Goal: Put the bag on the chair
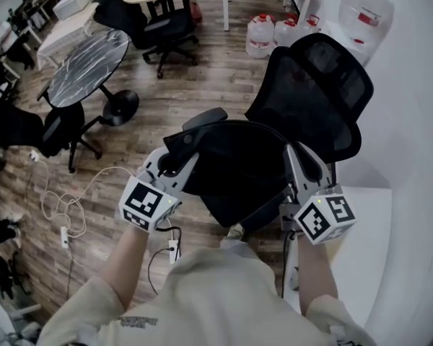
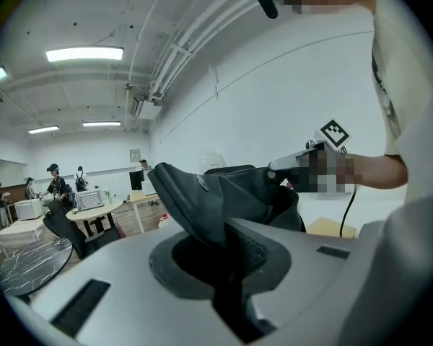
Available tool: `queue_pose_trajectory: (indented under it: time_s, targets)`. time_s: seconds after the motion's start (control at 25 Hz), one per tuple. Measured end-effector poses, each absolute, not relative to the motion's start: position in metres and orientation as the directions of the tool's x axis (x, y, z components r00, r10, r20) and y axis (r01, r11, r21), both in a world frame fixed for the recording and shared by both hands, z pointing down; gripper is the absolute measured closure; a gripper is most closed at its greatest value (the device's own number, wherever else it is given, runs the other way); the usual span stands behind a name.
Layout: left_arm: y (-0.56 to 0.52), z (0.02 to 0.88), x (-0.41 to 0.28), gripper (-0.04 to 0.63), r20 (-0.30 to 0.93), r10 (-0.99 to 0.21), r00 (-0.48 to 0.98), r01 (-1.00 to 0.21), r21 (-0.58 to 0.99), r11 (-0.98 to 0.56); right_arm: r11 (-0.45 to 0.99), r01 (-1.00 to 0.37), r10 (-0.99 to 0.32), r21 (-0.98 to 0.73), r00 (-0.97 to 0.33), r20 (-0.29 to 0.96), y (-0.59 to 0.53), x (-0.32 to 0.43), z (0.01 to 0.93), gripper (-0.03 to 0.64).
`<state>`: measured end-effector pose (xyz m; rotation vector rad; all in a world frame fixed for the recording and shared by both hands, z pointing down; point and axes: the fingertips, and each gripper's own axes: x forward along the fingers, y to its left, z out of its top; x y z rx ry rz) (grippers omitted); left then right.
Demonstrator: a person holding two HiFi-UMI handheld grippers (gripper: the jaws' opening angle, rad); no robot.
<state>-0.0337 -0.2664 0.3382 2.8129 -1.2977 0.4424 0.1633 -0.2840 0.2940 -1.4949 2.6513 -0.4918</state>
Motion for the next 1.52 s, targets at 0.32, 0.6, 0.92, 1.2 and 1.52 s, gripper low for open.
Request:
queue_pose_trajectory:
  time_s: [0.32, 0.6, 0.92, 1.2, 1.52]
  targets:
    - [-0.343, 0.364, -0.004, 0.543, 0.282, -0.762, 0.584, -0.758, -0.146, -0.635, 0.495, -0.804, -0.830, -0.331, -0.550, 0.095, -0.361, 0.196, 0.313, 0.538]
    - [-0.407, 0.398, 0.028, 0.543, 0.329, -0.776, 0.539, -0.775, -0.168, -0.609, 0.476, -0.804, -0.833, -0.356, -0.542, 0.109, -0.425, 0.232, 0.348, 0.538]
    - [-0.463, 0.468, 0.040, 0.531, 0.418, -0.724, 0.550, -0.750, -0.135, -0.648, 0.380, -0.822, -0.859, -0.425, -0.484, 0.166, -0.465, 0.248, 0.409, 0.538]
    - [-0.504, 0.534, 0.029, 0.526, 0.471, -0.694, 0.544, -0.739, -0.122, -0.662, 0.316, -0.842, -0.858, -0.437, -0.450, 0.248, -0.494, 0.234, 0.470, 0.541]
    - [-0.540, 0.612, 0.018, 0.520, 0.520, -0.644, 0.561, -0.705, -0.109, -0.701, 0.221, -0.835, -0.859, -0.504, -0.411, 0.305, -0.515, 0.223, 0.542, 0.545]
